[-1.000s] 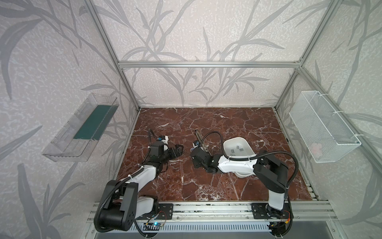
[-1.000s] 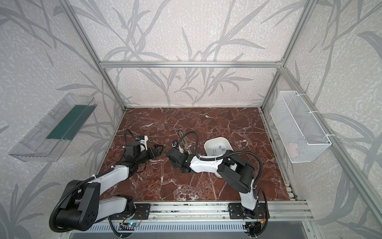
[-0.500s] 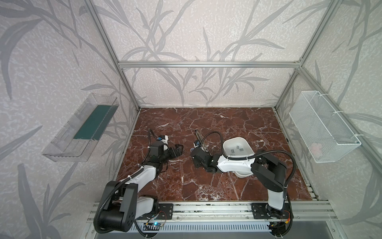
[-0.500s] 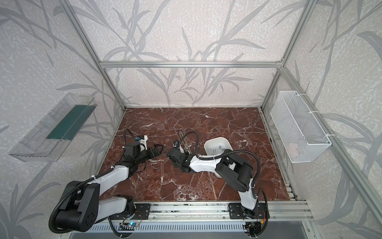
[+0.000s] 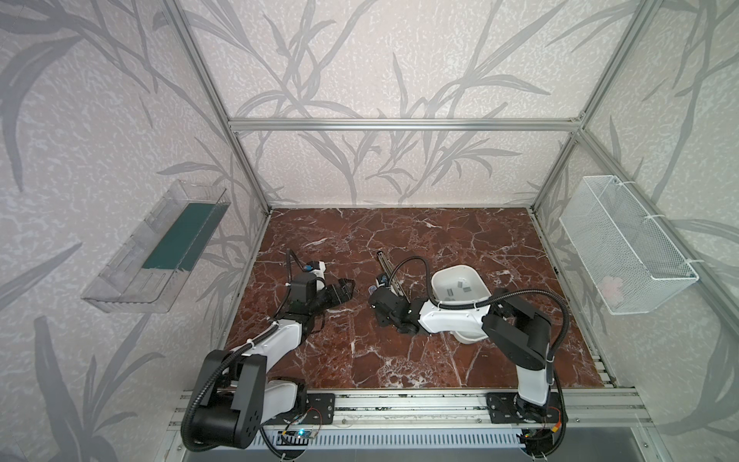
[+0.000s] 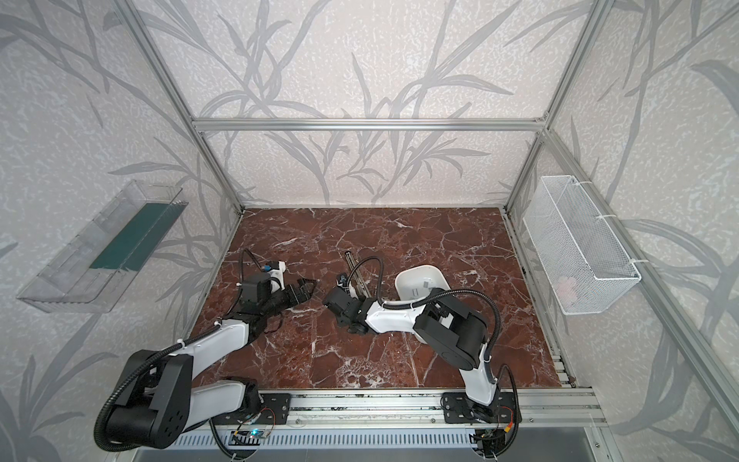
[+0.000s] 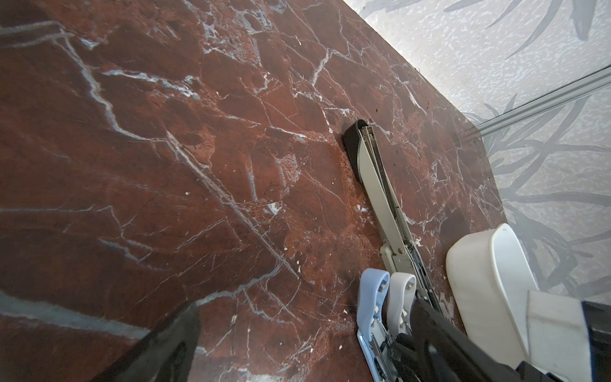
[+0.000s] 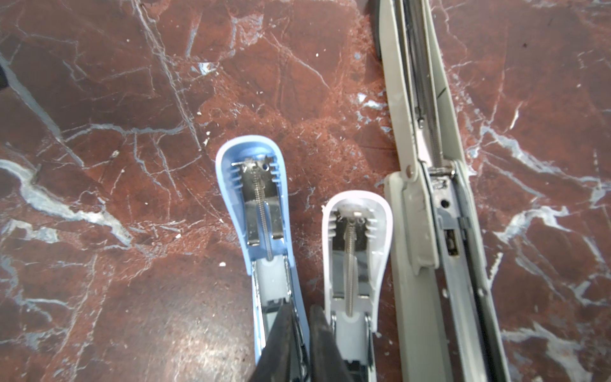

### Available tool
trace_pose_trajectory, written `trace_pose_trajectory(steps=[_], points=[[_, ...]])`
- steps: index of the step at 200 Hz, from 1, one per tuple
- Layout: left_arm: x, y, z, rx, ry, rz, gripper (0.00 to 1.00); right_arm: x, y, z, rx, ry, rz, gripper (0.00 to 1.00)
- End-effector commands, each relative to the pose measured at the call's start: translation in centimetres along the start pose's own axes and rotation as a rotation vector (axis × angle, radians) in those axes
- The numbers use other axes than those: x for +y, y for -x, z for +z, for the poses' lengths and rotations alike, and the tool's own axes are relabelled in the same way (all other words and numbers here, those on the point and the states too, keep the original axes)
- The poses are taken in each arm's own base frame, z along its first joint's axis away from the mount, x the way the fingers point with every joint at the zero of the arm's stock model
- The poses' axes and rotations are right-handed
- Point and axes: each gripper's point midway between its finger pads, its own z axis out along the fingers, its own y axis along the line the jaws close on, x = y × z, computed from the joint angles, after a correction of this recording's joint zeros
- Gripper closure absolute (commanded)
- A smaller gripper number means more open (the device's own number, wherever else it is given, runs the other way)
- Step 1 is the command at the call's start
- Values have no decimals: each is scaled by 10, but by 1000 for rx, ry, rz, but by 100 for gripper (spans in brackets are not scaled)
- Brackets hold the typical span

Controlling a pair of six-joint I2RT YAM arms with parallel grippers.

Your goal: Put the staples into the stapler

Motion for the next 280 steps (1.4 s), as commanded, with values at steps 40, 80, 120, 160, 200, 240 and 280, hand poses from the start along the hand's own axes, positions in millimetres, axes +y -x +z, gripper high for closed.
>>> trace_pose_trajectory(steps=[40, 80, 120, 160, 200, 240, 280], points=[[-1, 3, -3, -23, -8, 13, 1, -3, 13, -18, -24, 1, 12, 86], [-6, 10, -8, -47, -15, -18, 1, -1, 26, -36, -99, 23, -16, 75], [-19, 28, -23, -134, -59, -139, 1, 6, 16, -38, -123, 82, -20, 70], [-14, 45, -38, -210, 3, -141, 1, 24, 5, -34, -117, 163, -50, 66], [-15, 44, -43, -229, -1, -85, 1, 32, 3, -22, -107, 170, -96, 65], [-26, 45, -44, -219, -45, -13, 1, 25, 6, -16, -101, 100, -140, 64], [-32, 42, -38, -207, -97, 2, 1, 17, 8, -19, -120, 69, -165, 60]])
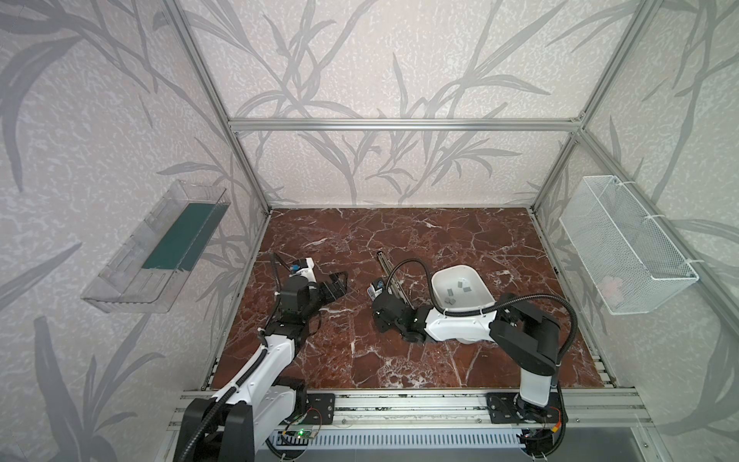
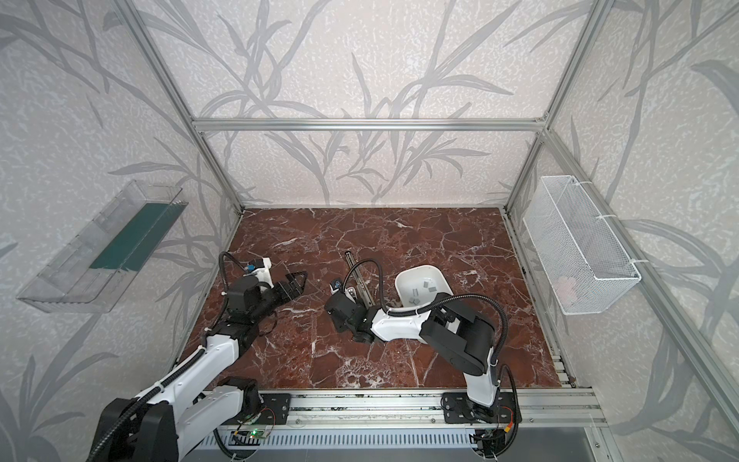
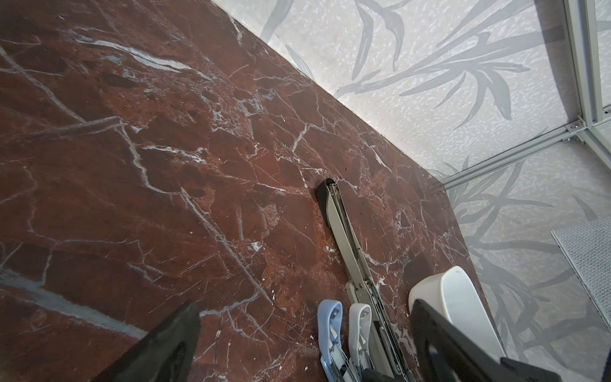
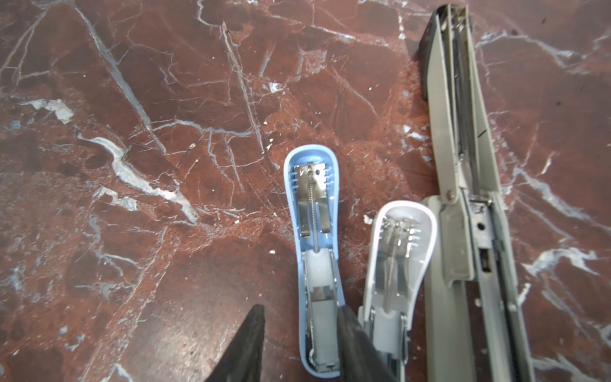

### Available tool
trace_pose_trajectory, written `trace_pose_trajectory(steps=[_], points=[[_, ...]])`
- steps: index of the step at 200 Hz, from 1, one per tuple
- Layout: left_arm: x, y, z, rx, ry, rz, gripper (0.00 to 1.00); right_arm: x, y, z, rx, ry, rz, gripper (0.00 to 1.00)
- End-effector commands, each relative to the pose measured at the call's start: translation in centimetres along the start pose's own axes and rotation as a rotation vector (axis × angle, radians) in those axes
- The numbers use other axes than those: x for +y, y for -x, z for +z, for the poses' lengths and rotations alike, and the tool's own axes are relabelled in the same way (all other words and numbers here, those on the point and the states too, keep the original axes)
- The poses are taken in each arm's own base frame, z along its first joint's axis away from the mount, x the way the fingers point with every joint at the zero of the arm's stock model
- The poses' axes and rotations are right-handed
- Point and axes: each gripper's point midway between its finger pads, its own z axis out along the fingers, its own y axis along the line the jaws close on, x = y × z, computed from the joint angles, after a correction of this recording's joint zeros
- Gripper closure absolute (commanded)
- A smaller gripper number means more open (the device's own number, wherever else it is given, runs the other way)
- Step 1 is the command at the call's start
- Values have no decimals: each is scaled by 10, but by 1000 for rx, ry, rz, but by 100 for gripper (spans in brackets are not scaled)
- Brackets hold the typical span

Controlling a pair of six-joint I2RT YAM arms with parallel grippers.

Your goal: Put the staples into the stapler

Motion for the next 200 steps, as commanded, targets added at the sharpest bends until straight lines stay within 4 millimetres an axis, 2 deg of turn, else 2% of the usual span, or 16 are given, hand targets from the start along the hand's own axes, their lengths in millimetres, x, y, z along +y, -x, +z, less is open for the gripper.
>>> trace_pose_trajectory(steps=[1, 26, 92, 161, 175, 200], points=[[-12, 6, 2, -22, -66, 33, 1, -4, 6, -3, -16, -34, -34, 60], [-18, 7, 1, -32, -104, 43, 1, -7, 0, -1, -8, -40, -32, 59], [-17, 10, 0, -45, -97, 48, 1, -4, -16, 8, 32, -20, -33, 63], [-16, 10, 0, -46, -87, 57, 1, -8, -21, 11, 43, -45, -37, 63], [-14, 9, 1, -46, -82, 57, 1, -7, -22, 11, 49, -37, -37, 64], [-14, 9, 2, -43, -84, 61, 1, -3, -26, 11, 53, -26, -35, 74]])
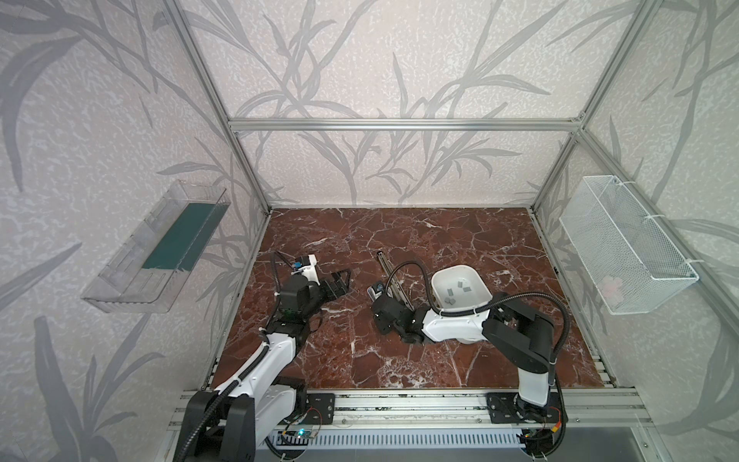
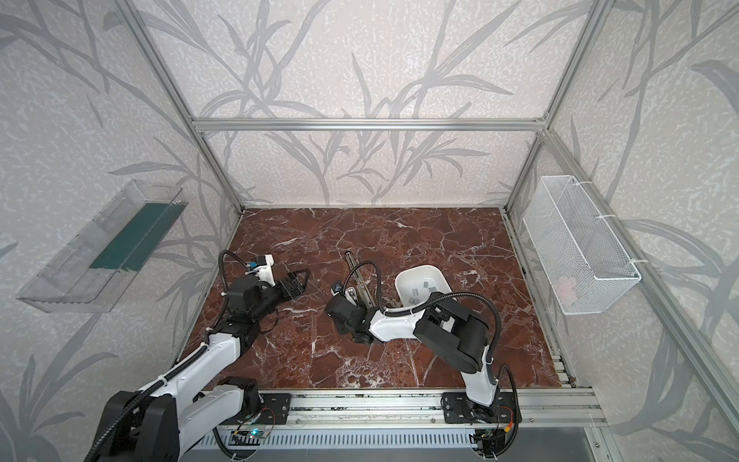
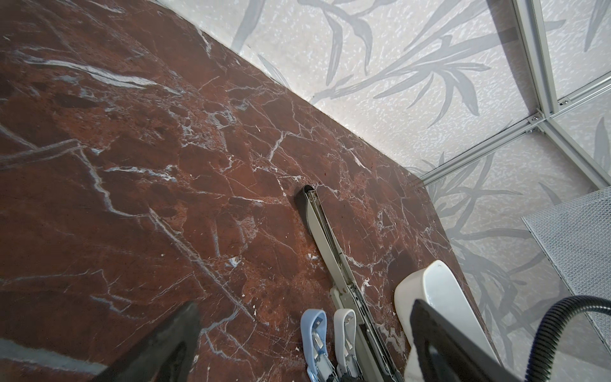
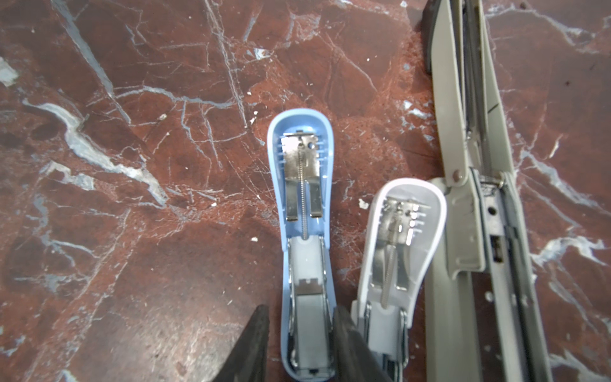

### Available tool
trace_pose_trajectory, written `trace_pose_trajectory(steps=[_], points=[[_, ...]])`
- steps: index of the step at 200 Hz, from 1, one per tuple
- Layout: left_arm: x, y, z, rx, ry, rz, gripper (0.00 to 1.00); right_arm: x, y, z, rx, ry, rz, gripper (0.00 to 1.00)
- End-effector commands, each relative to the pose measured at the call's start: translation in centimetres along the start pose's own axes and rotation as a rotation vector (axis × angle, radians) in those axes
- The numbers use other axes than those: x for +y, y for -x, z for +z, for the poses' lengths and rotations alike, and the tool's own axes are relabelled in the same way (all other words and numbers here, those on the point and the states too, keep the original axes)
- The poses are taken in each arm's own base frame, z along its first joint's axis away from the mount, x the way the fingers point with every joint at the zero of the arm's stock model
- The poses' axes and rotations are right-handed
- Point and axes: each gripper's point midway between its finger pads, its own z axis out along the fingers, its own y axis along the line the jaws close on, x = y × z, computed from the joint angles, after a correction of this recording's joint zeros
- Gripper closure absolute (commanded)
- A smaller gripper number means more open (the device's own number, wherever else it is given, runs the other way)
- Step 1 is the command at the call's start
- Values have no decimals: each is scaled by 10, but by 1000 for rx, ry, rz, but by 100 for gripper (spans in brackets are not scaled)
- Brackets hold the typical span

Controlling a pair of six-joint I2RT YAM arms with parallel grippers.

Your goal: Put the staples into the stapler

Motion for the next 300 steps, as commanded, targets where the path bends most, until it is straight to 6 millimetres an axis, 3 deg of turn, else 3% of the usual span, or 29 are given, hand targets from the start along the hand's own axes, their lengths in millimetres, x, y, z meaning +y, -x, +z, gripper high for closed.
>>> trace_pose_trajectory(steps=[1, 103, 233, 300], points=[[0, 2, 0, -16, -8, 25, 1, 3, -9, 1, 15, 1, -5, 74], [18, -13, 3, 12, 46, -9, 1, 26, -10, -2, -14, 101, -23, 79], [15, -30, 17, 85, -20, -21, 1, 14, -18, -11, -52, 98, 1, 74], [12, -36, 23, 112, -58, -32, 1, 17, -15, -10, -73, 112, -7, 79]])
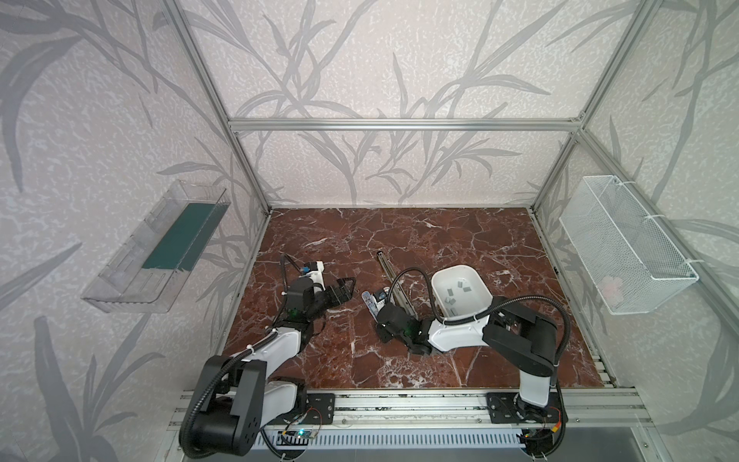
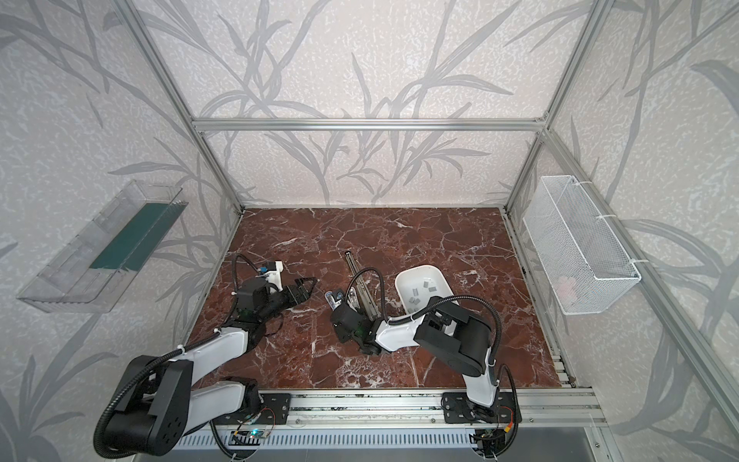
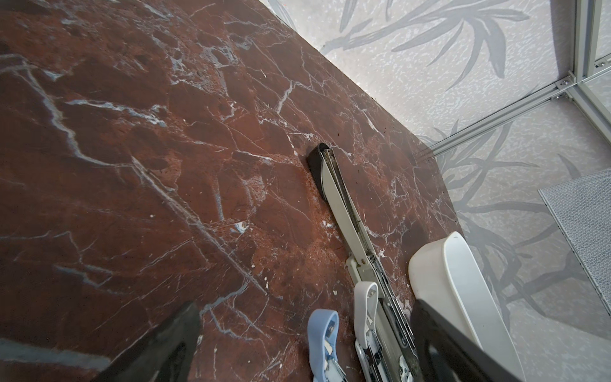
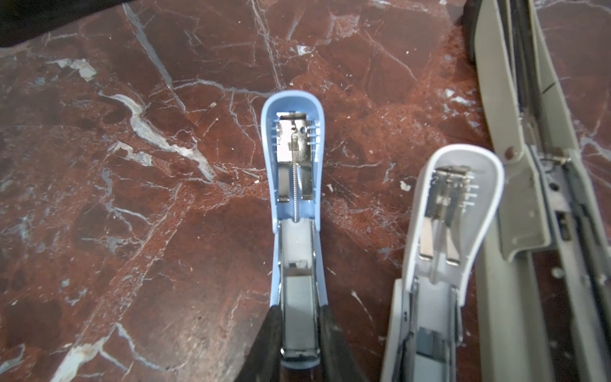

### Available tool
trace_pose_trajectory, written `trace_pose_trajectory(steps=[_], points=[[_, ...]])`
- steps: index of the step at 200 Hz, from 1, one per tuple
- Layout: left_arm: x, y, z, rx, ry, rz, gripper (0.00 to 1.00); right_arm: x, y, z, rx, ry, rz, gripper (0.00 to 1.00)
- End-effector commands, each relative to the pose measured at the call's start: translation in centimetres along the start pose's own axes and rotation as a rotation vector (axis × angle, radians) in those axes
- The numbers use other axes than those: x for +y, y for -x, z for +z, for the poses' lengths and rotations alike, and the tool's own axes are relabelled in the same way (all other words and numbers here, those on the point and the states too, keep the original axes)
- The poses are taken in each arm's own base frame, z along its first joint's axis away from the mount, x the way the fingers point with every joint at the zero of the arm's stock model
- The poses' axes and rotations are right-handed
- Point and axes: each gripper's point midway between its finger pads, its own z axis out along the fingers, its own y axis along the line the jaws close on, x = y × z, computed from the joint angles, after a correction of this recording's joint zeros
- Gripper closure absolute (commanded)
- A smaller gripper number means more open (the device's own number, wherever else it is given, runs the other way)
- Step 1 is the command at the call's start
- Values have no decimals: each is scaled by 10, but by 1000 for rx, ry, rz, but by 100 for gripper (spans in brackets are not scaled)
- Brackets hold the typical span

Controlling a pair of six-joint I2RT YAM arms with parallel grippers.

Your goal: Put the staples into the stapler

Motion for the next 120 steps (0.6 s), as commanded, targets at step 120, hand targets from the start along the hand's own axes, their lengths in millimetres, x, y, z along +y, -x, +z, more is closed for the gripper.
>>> trace_pose_trajectory(steps=[120], points=[[-24, -33, 41, 118, -170, 32, 36, 7, 3, -3, -41, 43, -19, 86]])
